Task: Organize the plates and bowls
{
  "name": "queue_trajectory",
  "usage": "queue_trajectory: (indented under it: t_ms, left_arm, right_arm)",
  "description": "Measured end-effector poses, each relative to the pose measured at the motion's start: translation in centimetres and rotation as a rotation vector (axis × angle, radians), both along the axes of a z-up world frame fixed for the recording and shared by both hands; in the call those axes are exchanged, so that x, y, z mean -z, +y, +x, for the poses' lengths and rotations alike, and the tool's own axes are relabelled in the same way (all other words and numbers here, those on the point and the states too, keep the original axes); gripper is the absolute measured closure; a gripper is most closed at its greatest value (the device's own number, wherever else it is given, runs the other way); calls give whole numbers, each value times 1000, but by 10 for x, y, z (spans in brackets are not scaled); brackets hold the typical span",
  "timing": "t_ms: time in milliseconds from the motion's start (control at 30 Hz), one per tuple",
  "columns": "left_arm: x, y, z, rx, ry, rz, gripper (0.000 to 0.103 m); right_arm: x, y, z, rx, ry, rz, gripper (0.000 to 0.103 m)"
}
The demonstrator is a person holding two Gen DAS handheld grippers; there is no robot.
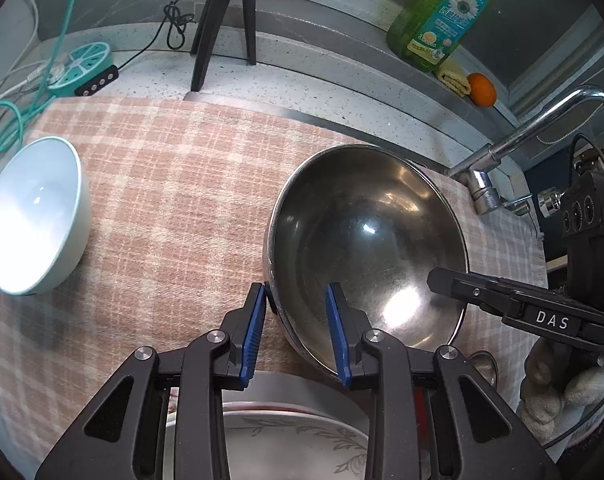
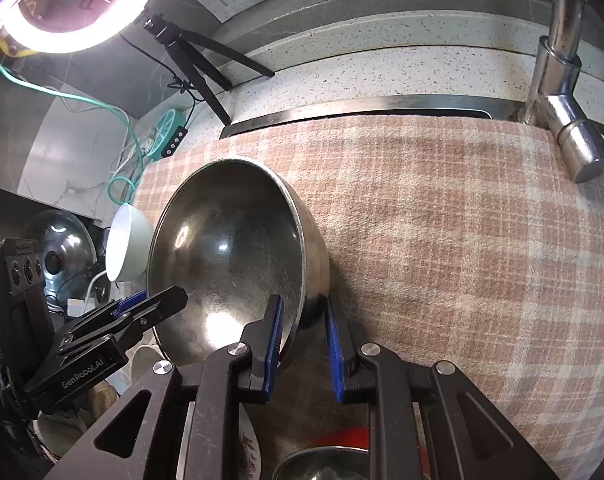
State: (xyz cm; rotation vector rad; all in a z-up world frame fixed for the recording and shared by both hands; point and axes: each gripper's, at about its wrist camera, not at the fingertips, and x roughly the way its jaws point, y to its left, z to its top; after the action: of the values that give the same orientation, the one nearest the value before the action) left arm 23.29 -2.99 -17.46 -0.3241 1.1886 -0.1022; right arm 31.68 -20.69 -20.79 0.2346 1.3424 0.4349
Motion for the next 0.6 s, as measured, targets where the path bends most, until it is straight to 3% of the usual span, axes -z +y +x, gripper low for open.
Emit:
queue_trajectory:
  t_ms: [600]
  left_arm:
    - [-1,3,-4,-16,8,-14,72]
  right_arm:
    - [-8,-2,-3,-14,-19,1,82]
